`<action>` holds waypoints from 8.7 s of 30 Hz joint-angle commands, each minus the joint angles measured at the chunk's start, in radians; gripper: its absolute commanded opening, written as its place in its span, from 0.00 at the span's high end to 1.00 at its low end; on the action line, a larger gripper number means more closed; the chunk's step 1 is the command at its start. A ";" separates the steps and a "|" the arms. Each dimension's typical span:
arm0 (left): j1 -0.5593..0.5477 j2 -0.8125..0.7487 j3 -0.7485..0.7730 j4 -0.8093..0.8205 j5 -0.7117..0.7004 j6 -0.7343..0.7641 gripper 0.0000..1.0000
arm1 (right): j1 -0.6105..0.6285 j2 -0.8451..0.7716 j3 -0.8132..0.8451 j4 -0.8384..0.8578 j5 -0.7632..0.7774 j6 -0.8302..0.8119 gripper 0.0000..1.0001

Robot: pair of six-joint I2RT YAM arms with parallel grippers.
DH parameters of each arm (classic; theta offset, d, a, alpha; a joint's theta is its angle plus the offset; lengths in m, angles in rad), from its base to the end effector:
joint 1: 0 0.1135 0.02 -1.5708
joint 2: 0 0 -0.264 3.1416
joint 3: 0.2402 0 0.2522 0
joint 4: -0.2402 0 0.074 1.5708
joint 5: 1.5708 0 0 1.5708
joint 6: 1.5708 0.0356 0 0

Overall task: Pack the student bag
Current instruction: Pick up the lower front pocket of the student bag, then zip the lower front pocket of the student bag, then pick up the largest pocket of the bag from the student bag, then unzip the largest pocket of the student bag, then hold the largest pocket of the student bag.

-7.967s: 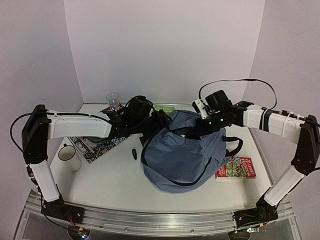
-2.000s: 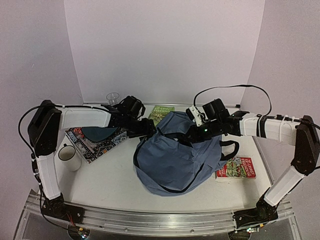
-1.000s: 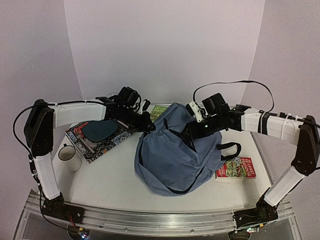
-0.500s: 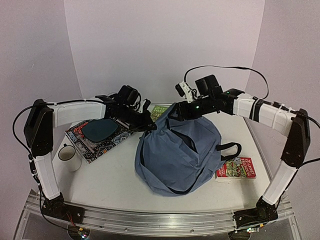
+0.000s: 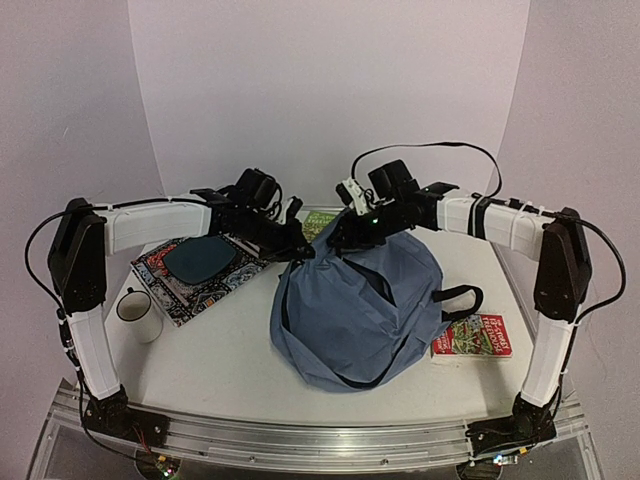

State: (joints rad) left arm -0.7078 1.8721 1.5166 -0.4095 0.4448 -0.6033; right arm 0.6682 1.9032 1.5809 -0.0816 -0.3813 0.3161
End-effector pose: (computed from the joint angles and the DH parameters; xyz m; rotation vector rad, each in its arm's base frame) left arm 0.3133 -0.2882 0.2631 0.3766 2.5200 -1.1136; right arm 0.3497 0.2929 0.3003 -0.6225 1.9929 0.9983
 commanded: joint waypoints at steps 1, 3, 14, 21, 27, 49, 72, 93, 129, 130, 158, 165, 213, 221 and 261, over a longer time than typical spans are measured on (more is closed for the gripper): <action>0.008 -0.048 0.048 0.064 -0.012 -0.006 1.00 | 0.004 -0.020 0.016 -0.011 -0.014 -0.001 0.93; 0.018 -0.052 0.036 0.064 -0.026 -0.027 1.00 | 0.004 -0.057 -0.025 -0.011 0.007 -0.009 1.00; 0.092 -0.084 -0.047 0.087 -0.063 -0.167 1.00 | 0.002 -0.330 -0.336 0.012 0.202 -0.035 1.00; 0.152 -0.133 -0.211 0.284 0.009 -0.372 1.00 | -0.003 -0.448 -0.568 0.095 0.329 -0.036 1.00; 0.173 -0.159 -0.285 0.340 -0.014 -0.461 1.00 | -0.013 -0.570 -0.766 0.214 0.379 -0.030 1.00; 0.152 -0.213 -0.388 0.426 0.015 -0.420 1.00 | -0.210 -0.559 -0.803 0.225 0.323 0.129 1.00; -0.044 -0.073 -0.401 0.651 -0.120 -0.426 0.83 | -0.212 -0.381 -0.363 0.003 0.208 -0.144 0.56; -0.047 0.021 -0.363 0.827 -0.071 -0.668 0.97 | 0.120 -0.232 -0.441 0.343 0.070 0.195 0.53; 0.058 -0.071 -0.538 0.925 0.014 -0.653 0.57 | 0.129 -0.046 -0.221 0.316 0.081 0.103 0.51; 0.060 -0.068 -0.535 0.925 0.017 -0.655 0.57 | 0.130 -0.044 -0.222 0.314 0.083 0.085 0.51; 0.087 -0.001 -0.479 0.920 0.112 -0.656 0.57 | 0.242 0.082 -0.053 0.128 0.425 -0.262 0.66; 0.086 -0.001 -0.483 0.918 0.124 -0.653 0.56 | 0.243 0.036 -0.066 0.129 0.415 -0.227 0.95; 0.156 0.277 -0.113 0.868 0.179 -0.565 1.00 | 0.243 -0.438 -0.545 0.186 0.096 -0.090 1.00; 0.190 0.382 0.194 0.394 0.034 -0.236 0.93 | 0.244 -0.488 -0.577 0.151 0.180 -0.075 1.00; -0.101 -0.010 0.010 0.251 -0.007 -0.449 1.00 | 0.244 -0.451 -0.401 0.187 0.287 -0.118 1.00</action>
State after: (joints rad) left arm -0.8040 1.8988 1.4087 -0.2051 0.4406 -1.0557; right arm 0.9062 1.5622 1.1679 0.0936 -0.1213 0.2144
